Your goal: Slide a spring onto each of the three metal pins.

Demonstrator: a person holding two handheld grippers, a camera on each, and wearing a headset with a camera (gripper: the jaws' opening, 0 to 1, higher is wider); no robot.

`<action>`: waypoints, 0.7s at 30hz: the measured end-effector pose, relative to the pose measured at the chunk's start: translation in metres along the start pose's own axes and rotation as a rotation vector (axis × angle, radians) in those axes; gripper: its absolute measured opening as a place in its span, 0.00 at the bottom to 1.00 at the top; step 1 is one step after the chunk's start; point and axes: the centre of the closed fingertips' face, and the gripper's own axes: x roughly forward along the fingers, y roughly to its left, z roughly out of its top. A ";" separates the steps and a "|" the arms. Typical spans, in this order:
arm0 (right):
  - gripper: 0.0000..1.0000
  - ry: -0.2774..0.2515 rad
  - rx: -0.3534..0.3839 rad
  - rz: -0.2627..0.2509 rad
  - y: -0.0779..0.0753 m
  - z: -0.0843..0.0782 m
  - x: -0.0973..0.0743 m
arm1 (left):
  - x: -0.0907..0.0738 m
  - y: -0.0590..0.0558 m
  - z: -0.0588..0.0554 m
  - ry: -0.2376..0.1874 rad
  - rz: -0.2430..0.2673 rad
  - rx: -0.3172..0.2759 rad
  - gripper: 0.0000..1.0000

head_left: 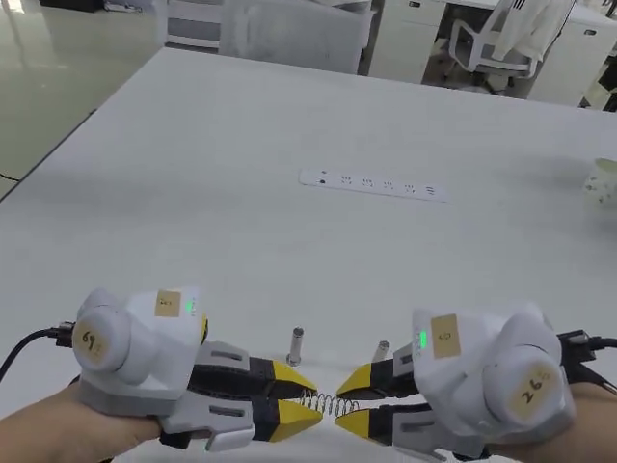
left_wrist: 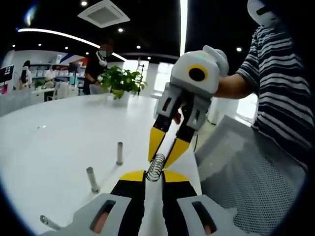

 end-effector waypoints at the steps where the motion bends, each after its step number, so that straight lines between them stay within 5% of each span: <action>1: 0.08 0.001 -0.002 0.000 0.000 0.000 0.000 | 0.000 0.000 0.000 0.002 -0.001 0.002 0.05; 21: 0.08 0.002 -0.012 0.005 0.000 -0.001 0.000 | 0.002 -0.003 0.002 -0.003 -0.025 0.023 0.03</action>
